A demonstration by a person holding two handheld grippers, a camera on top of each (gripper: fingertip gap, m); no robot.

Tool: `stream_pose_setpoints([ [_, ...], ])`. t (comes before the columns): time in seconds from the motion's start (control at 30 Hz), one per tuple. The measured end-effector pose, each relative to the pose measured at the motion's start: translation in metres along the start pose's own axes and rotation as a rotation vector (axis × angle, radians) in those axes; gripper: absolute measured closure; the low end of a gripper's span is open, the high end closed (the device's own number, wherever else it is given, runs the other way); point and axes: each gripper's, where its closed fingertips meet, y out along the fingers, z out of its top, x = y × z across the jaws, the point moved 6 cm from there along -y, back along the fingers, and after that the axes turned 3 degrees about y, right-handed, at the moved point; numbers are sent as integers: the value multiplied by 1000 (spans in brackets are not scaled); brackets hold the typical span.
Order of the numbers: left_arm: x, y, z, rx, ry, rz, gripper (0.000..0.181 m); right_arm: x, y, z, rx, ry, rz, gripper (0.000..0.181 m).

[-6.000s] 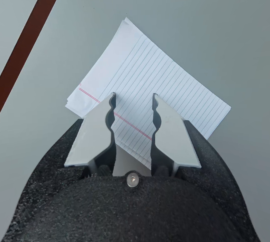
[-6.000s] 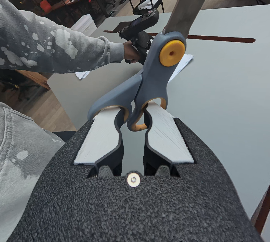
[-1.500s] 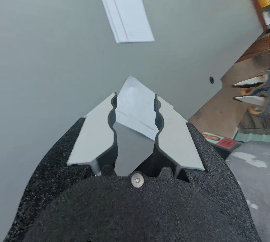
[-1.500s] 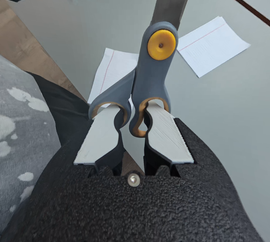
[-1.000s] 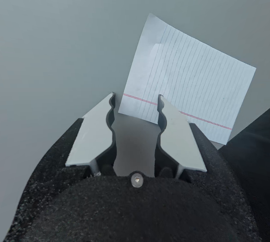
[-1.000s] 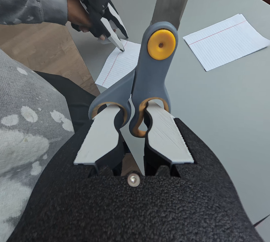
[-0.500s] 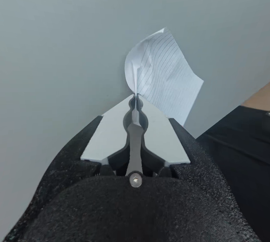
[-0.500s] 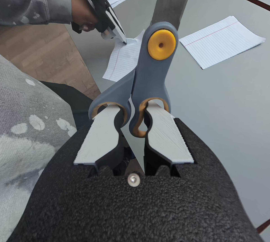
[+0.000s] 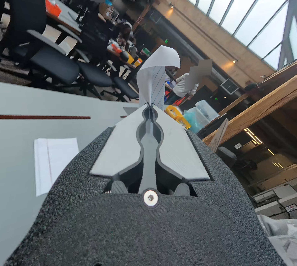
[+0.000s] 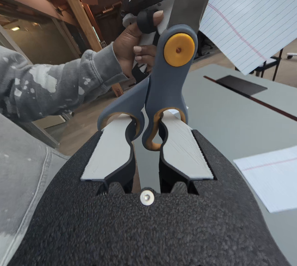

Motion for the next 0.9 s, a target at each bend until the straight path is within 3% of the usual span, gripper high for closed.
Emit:
stream_pose_setpoints([
  [0.2, 106, 22, 85, 202, 111, -209, 181, -19, 32, 92, 80, -140, 142, 158],
  [0.4, 173, 32, 125, 290, 163, -301, 181, -36, 46, 138, 23, -247, 203, 153],
  [0.57, 192, 33, 135, 325, 172, -278, 181, -40, 44, 157, -11, -299, 187, 145],
  [0.9, 181, 32, 133, 337, 123, -163, 181, -51, 40, 162, 14, -299, 201, 143],
])
